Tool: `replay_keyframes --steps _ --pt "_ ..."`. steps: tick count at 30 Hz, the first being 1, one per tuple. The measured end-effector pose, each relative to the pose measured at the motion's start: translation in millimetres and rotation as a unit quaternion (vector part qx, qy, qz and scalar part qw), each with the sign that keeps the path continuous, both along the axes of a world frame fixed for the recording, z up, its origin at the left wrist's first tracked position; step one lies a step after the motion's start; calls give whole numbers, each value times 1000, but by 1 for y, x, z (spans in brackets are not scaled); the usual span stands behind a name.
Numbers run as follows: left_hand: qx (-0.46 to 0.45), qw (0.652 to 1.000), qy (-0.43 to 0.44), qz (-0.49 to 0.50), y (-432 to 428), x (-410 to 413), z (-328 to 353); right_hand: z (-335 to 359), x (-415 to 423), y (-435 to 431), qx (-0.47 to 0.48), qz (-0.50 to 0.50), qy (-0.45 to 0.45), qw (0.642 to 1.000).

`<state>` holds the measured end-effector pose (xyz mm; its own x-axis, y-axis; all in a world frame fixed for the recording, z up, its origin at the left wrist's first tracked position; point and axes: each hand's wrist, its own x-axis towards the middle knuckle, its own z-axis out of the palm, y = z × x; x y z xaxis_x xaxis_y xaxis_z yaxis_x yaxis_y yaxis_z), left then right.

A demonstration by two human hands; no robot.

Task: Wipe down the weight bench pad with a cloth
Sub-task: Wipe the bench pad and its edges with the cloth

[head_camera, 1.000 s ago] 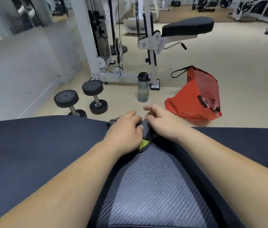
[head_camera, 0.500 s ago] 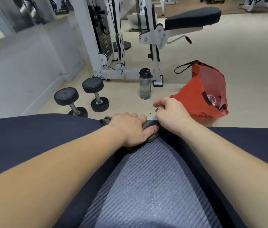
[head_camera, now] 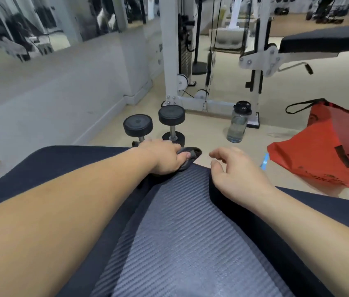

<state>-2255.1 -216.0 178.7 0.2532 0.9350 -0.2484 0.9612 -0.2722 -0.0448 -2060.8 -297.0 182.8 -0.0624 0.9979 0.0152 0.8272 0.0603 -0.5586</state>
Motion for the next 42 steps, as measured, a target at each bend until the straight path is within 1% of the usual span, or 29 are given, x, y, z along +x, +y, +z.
replay_keyframes --steps 3,5,9,12,16,20,23,27,30,33,35,39,40,42 --pt "-12 997 -40 66 19 -66 -6 4 -46 16 -14 29 -23 999" --pt "-18 992 -52 114 26 -115 -10 4 -78 23 -24 57 -39 997" --pt "30 984 -22 174 15 -196 -15 3 -140 27 0 111 -80 991" --pt "66 977 -17 200 -1 -239 -18 6 -179 20 39 140 -113 983" --pt "69 966 -46 243 -17 -283 -21 10 -221 7 34 184 -128 974" --pt "69 941 -105 314 -38 -313 -21 16 -249 -9 20 211 -109 971" --pt "63 920 -140 360 -64 -329 -21 16 -262 -20 19 231 -113 966" --pt "49 904 -147 398 -101 -340 -27 21 -269 -39 28 244 -107 963" --pt "54 898 -133 417 -135 -339 -30 27 -263 -55 27 255 -115 960" --pt "81 888 -108 439 -175 -330 -29 36 -247 -72 39 269 -135 953" --pt "90 864 -133 477 -204 -321 -27 42 -233 -82 42 268 -139 952" --pt "90 790 -219 566 -246 -280 -15 52 -203 -102 32 254 -132 958" --pt "93 777 -240 575 -251 -265 -12 53 -195 -107 31 252 -129 959" --pt "76 762 -286 576 -259 -232 -3 54 -179 -119 30 249 -126 960"
